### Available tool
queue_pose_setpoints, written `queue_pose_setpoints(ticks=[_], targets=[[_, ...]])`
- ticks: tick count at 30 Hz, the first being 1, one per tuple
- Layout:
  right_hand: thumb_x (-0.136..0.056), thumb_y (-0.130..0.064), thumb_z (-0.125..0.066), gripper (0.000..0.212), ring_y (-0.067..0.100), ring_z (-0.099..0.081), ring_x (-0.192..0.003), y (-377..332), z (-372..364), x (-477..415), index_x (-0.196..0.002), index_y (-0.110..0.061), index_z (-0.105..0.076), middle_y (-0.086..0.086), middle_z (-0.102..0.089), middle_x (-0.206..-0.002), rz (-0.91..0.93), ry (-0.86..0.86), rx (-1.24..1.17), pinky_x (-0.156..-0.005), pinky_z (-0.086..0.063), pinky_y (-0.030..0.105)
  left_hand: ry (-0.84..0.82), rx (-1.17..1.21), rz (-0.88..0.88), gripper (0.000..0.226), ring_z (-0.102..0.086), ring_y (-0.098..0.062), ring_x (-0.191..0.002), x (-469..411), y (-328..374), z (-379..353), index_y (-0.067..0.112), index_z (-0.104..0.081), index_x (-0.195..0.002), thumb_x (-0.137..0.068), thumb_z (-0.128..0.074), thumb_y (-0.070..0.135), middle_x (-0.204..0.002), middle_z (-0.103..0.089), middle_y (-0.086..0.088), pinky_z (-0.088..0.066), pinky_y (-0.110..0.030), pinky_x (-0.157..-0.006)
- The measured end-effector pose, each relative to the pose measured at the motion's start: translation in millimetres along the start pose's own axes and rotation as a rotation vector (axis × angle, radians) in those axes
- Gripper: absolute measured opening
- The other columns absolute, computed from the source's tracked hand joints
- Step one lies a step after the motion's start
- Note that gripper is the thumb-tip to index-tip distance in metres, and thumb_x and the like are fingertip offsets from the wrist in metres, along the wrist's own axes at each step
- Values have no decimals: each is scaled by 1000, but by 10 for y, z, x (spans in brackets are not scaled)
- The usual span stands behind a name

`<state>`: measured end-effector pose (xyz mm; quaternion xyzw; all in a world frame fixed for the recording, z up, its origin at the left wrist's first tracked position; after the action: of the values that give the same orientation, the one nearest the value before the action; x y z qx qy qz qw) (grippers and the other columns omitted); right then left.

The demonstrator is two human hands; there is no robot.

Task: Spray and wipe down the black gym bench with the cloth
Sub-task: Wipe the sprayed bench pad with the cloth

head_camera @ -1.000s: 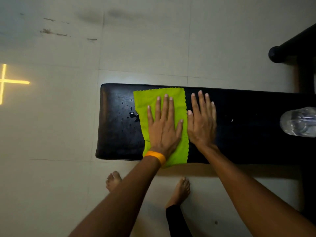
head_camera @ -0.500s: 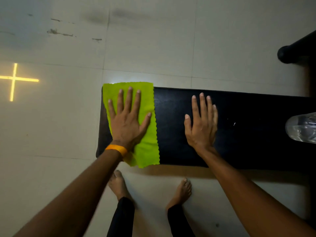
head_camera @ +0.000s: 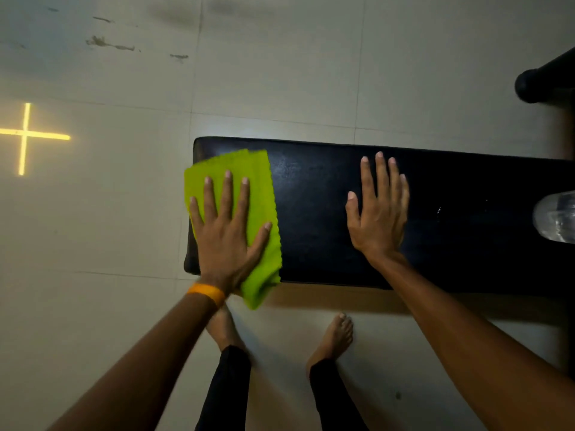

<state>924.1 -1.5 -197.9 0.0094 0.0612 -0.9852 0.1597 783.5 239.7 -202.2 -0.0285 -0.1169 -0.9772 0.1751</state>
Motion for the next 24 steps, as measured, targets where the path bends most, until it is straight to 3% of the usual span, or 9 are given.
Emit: queue_pose_setpoints(ticks=[5,9,11,15,18,24], targets=[[-106,-41,-34,61,28,-14,-158,16,14,10,-161,-18,-24,9,-18,-170,1,2,-18,-128,-11,47,6,-16,-134,81,-9,-38,-161,350,-54,-84,24,-26,-164,-98,-35,71,-174,-17,-6,-15,-68,-124],[-106,-41,-33,60,28,-14,-158,7,-6,5,-161,-17,-24,10,-18,-170,-6,-4,-22,-128,-11,47,-7,148,9,85,-4,-35,-161,-127,-394,2,23,-19,-166,-98,-36,71,-175,-11,-6,-20,-58,-126],[-106,-40,-31,60,28,-12,-158,-1,-7,11,-161,-17,-22,10,-16,-170,-11,-27,-23,-128,-11,47,4,78,73,83,-3,-38,-161,-135,-271,12,23,-17,-166,-99,-34,68,-175,-9,-7,-16,-59,-127],[-106,-42,-28,63,31,-10,-158,-20,16,6,-162,-15,-19,11,-13,-170,-26,-71,-15,-127,-12,53,-50,-94,-192,75,-2,-37,-161,47,451,-144,26,-13,-167,-103,-28,63,-175,-7,-5,-8,-64,-126],[-104,-51,-26,70,32,-5,-158,-126,-7,154,-163,-15,-14,11,-8,-171,-12,-129,14,-127,-6,57,-60,-94,-264,72,-1,-34,-162,-147,546,-157,29,-11,-167,-105,-24,63,-176,-6,-2,-9,-64,-126],[-102,-60,-25,77,32,-1,-159,-193,-60,305,-163,-17,-9,10,-2,-172,37,-169,42,-126,-5,59,-46,-90,-194,72,3,-35,-162,-317,646,-119,26,-6,-167,-106,-20,63,-175,4,-3,-1,-64,-127]])
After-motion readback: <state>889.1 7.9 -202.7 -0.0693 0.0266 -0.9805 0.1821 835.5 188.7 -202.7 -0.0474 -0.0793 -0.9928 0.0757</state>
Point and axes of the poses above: each hand's wrist, its own x-axis away from the middle knuckle, its own z-axis out of the back of the hand, y = z × x, the point moved 6 cm from there along -x, towards the middle knuckle
